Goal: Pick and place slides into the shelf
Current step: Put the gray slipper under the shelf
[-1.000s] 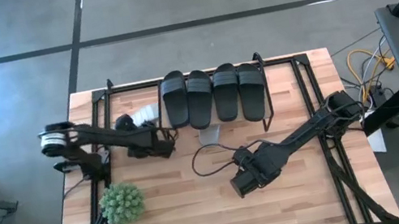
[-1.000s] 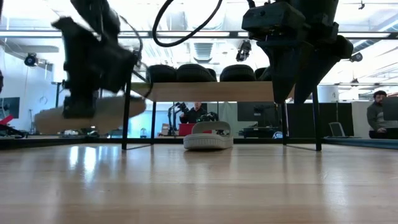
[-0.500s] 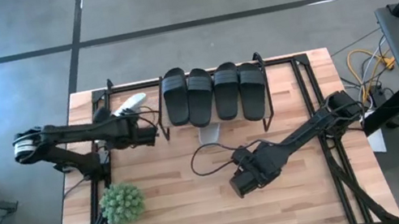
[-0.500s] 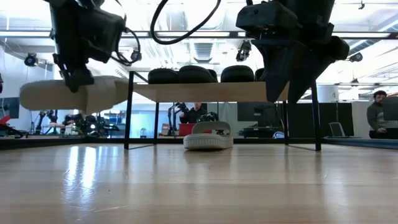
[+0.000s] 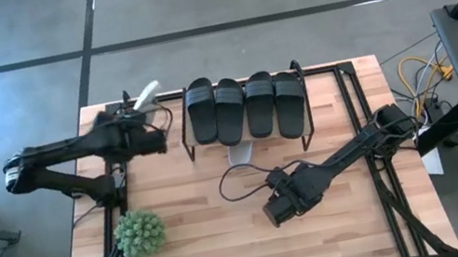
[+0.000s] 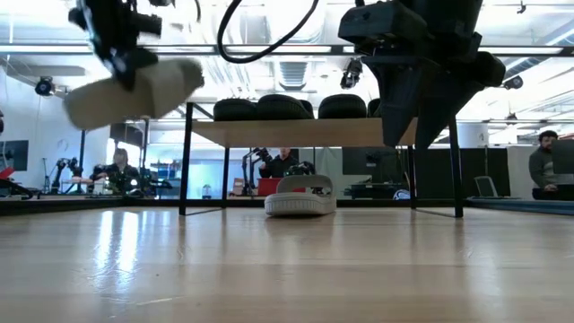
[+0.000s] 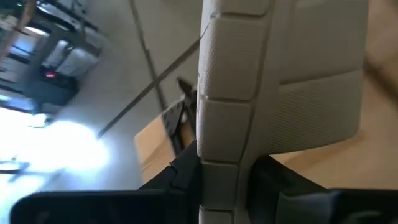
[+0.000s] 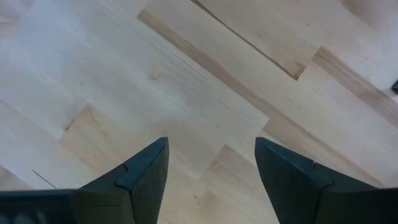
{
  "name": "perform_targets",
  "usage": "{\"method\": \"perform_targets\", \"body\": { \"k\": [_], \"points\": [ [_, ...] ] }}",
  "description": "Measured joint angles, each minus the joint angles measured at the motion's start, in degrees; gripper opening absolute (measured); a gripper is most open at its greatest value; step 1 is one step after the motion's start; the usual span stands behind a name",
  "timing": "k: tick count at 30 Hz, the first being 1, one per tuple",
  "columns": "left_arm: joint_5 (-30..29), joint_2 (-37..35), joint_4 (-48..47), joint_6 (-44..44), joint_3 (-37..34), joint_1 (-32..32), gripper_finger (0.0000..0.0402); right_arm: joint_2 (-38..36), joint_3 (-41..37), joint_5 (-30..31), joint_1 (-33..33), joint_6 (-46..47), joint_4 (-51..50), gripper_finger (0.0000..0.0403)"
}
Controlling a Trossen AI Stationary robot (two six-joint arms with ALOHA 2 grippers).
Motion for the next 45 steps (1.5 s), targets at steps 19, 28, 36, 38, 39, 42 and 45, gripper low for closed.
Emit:
{"method": "perform_targets", "body": {
  "k": [19, 28, 36, 38, 39, 42, 45],
  "points": [
    [43.6, -16.54, 27.06, -5.5, 8.36, -10.1, 0.0064, 0.0, 0.0, -3.82, 0.38, 1.89, 0.36, 0.0231],
    [40.45, -18.94, 62.43, -28.66, -14.59, -29.36, 0.0064, -1.07, 0.0, -6.74, 3.27, 9.51, 0.12, 0.0231],
    [30.58, -15.05, 69.41, -37.94, -21.15, -38.23, 0.0064, -11.39, 1.73, 13.97, 11.65, 24.29, -4.76, 0.0231],
    [30.69, -12.92, 74.65, -37.94, -21.75, -39.02, 0.0064, -14.04, 1.48, 15.63, 12.57, 26.32, -5.11, 0.0231],
    [30.69, -11.52, 77.43, -37.97, -22.36, -39.39, 0.0064, -15.16, 1.35, 15.63, 12.68, 26.86, -5.32, 0.0231],
    [30.99, -5.91, 85.11, -39.25, -24.07, -40.42, 0.0064, -17.11, 1.05, 15.78, 12.48, 27.0, -5.28, 0.0231],
    [31.49, 1.15, 91.79, -41.03, -24.78, -40.92, 0.0064, -17.9, 1.05, 16.75, 12.49, 27.22, -5.24, 0.0231]
  ]
}}
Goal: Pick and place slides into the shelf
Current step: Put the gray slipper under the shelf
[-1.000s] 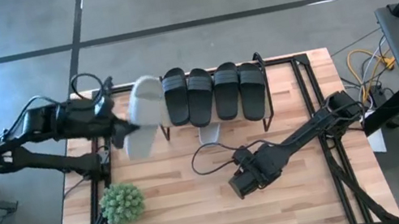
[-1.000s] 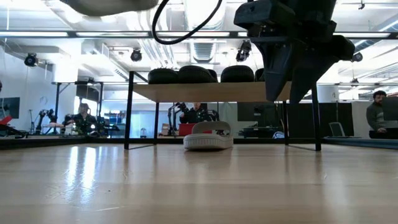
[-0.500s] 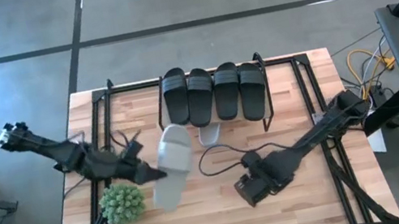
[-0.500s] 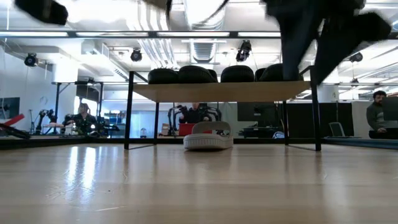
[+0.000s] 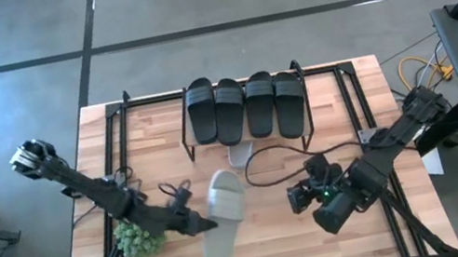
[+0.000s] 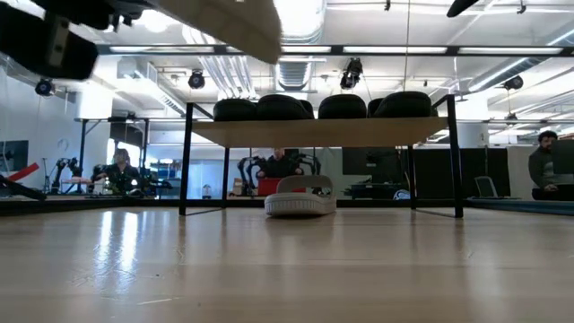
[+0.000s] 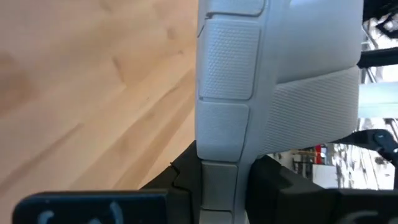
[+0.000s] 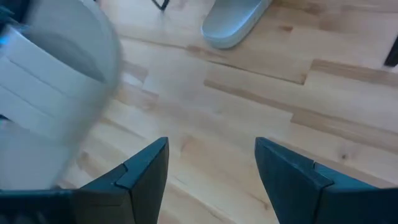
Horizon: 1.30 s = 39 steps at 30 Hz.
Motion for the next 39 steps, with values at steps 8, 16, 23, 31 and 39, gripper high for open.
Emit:
{"method": "perform_targets", "body": {
  "k": [8, 16, 23, 31, 39],
  "points": [
    [-2.13, 19.27, 28.43, 0.51, 0.12, 0.3, 0.0064, -0.24, 0.06, -2.52, 0.34, -0.32, 0.38, 0.0231],
    [-7.19, 34.93, 47.71, -0.94, 2.49, 2.49, 0.0064, -0.24, 1.43, -3.26, 2.15, -1.81, 0.46, 0.0231],
    [-7.79, 41.37, 49.09, -0.96, 5.09, 6.01, 0.0067, -0.24, 1.44, -3.7, 2.4, -0.5, 0.07, 0.0231],
    [-0.52, 43.88, 46.04, -3.95, 6.95, 8.65, 0.0154, -0.24, 1.44, -4.29, 2.4, 3.01, -0.06, 0.0231],
    [8.83, 43.33, 45.18, -1.84, 6.2, 9.61, 0.0264, -0.2, 1.44, -5.25, 2.4, 3.21, 0.25, 0.0231]
  ]
}}
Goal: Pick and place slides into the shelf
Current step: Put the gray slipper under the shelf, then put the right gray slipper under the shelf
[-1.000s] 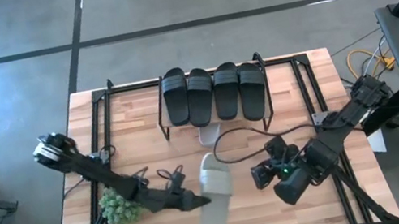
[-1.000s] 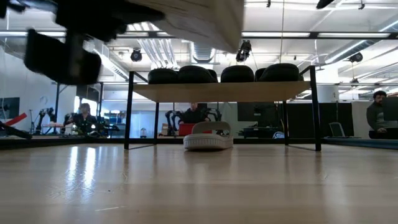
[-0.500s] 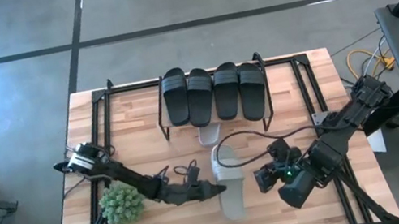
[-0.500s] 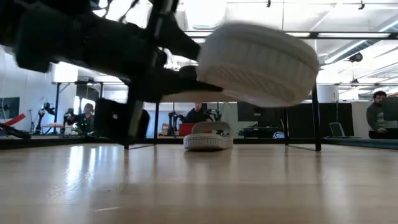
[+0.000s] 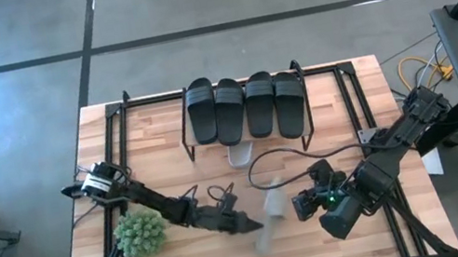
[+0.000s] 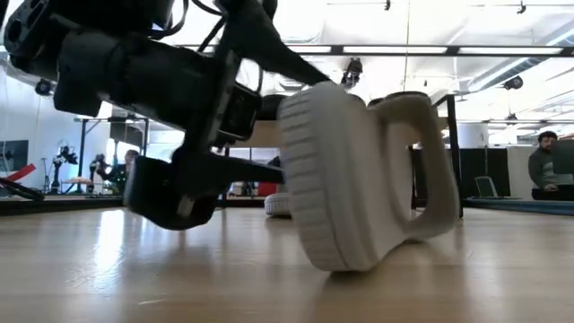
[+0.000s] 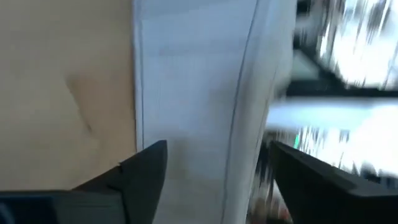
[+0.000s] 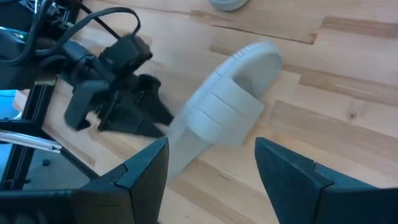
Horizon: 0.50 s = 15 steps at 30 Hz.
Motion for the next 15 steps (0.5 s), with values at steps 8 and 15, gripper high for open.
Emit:
{"method": "perform_targets", "body": {
  "k": [8, 15],
  "points": [
    [11.85, -1.84, -0.27, 2.46, -1.91, -0.85, 0.0285, 0.0, -0.73, -0.68, -0.02, -0.03, 1.75, 0.0231],
    [6.78, -14.7, -7.29, 8.44, -4.99, -0.81, 0.0285, 4.59, -2.53, -15.07, 1.85, -2.92, 7.93, 0.022]
  ]
}}
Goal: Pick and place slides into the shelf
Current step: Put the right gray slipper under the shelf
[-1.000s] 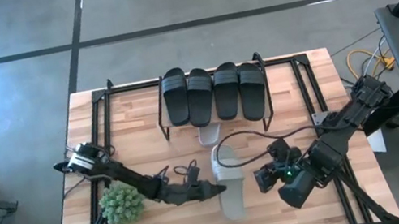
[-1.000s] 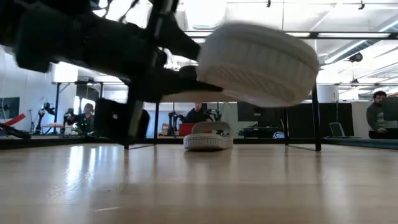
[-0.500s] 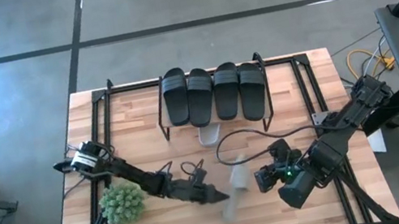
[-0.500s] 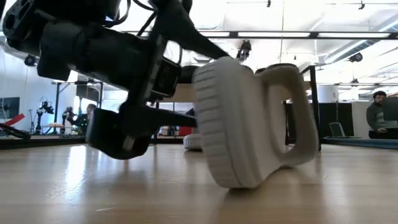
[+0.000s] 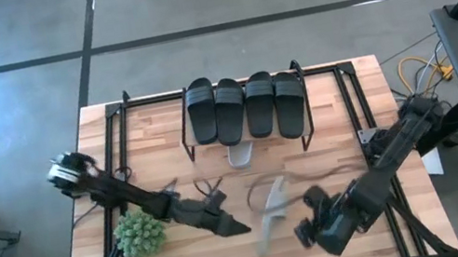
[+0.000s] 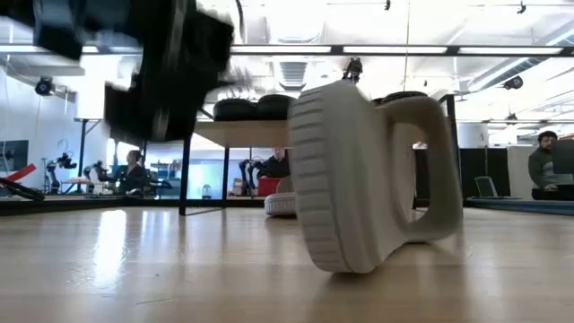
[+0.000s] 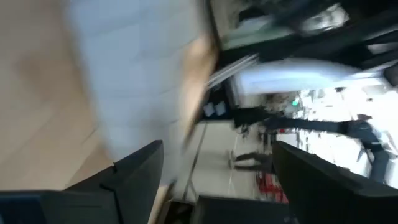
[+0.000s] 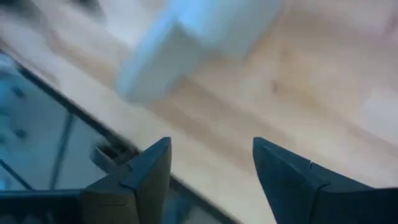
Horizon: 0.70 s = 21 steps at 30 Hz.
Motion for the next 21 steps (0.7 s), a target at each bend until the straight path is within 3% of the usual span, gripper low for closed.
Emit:
{"method": "perform_targets", "body": {
  "k": [3, 7, 10, 13, 17, 21],
  "points": [
    [-2.88, -9.34, -5.83, 6.14, -0.53, 0.0, 0.0285, 4.27, -0.03, -3.16, 0.15, -1.54, 2.21, 0.0191],
    [-5.25, -21.06, -17.88, 13.55, 0.14, 0.0, 0.0285, 9.43, -0.05, -0.44, -1.9, -4.72, 3.18, 0.0125],
    [-8.59, -28.77, -27.62, 15.13, 0.33, -0.07, 0.0285, 11.61, -0.09, 3.08, -5.03, -7.46, 3.12, 0.0076],
    [-12.27, -34.71, -37.05, 15.35, 0.3, -0.04, 0.0285, 12.34, -0.12, 2.41, -9.0, -15.28, 8.27, 0.0038],
    [-15.19, -40.16, -47.07, 15.06, 0.28, -0.11, 0.0285, 11.48, 0.33, 3.66, -12.21, -24.95, 17.35, 0.0013],
    [-15.0, -42.09, -52.33, 15.05, 0.1, -0.34, 0.0285, 9.22, 1.53, 6.75, -13.04, -28.13, 17.06, 0.0009]
  ]
}}
